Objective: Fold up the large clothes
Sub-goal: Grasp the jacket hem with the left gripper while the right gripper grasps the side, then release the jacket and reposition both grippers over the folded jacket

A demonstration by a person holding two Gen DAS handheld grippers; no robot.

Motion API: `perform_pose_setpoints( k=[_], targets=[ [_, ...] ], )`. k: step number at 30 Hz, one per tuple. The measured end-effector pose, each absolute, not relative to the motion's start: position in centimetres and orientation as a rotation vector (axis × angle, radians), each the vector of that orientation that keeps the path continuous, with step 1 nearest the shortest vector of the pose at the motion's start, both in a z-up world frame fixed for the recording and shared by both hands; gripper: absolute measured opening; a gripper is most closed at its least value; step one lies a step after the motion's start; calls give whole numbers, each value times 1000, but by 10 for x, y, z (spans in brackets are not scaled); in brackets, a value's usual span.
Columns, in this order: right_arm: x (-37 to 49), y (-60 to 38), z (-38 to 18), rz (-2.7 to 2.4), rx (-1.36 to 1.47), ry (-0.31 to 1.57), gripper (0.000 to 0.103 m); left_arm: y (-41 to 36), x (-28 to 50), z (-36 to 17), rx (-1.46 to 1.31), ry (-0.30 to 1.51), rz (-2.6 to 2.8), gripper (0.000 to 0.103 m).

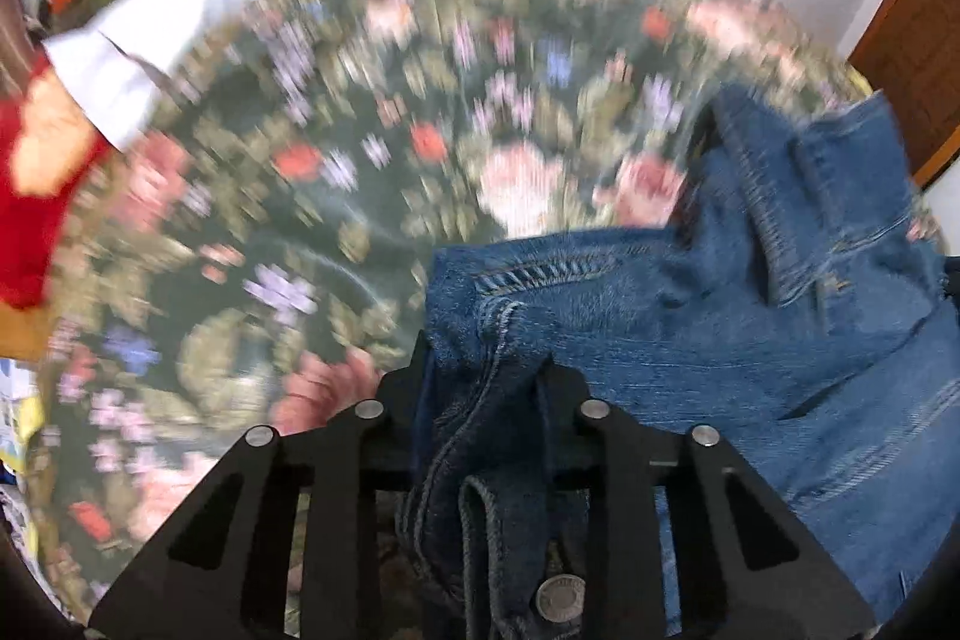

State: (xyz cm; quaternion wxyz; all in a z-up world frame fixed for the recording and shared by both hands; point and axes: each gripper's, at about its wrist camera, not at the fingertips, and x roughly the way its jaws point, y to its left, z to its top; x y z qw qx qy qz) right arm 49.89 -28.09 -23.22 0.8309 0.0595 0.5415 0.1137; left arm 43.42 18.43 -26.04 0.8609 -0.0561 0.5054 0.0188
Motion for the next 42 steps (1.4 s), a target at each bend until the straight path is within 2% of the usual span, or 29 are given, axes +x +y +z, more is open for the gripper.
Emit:
perform_pose_setpoints(
  k=[3,6,9,14,17,22,25,26,28,29,30,32,39,42],
  targets=[
    [507,-263,-222,262,45,1107,11,201,419,-226,-210,985,32,25],
    [524,-239,-214,270,-27,1075,10,208,409,-205,-106,911,94,25],
    [544,-216,-206,291,-40,1044,10,234,418,-198,-130,909,155,25],
    [571,-172,-207,314,-104,1014,10,274,440,-236,-143,1004,249,27],
    [584,-152,-226,277,-184,1030,11,282,439,-264,-118,1058,275,34],
    [589,-155,-246,269,-208,1067,12,276,431,-274,-76,1036,285,37],
    [585,-164,-246,283,-212,1098,18,279,431,-273,-88,1044,282,39],
    [582,-166,-245,279,-216,1100,24,280,433,-273,-92,1047,282,39],
    [578,-171,-241,232,-245,1086,50,280,431,-270,-97,1053,288,41],
    [575,-172,-239,192,-268,1069,72,279,430,-268,-95,1057,289,41],
    [571,-176,-233,154,-281,1037,83,278,429,-265,-92,1059,291,43],
    [566,-183,-226,169,-248,1030,83,276,425,-258,-80,1063,299,49],
    [522,-198,-167,247,-110,994,83,262,380,-189,-61,963,269,51],
    [489,-198,-133,276,-109,941,84,250,349,-147,-71,875,241,60]
  ],
)
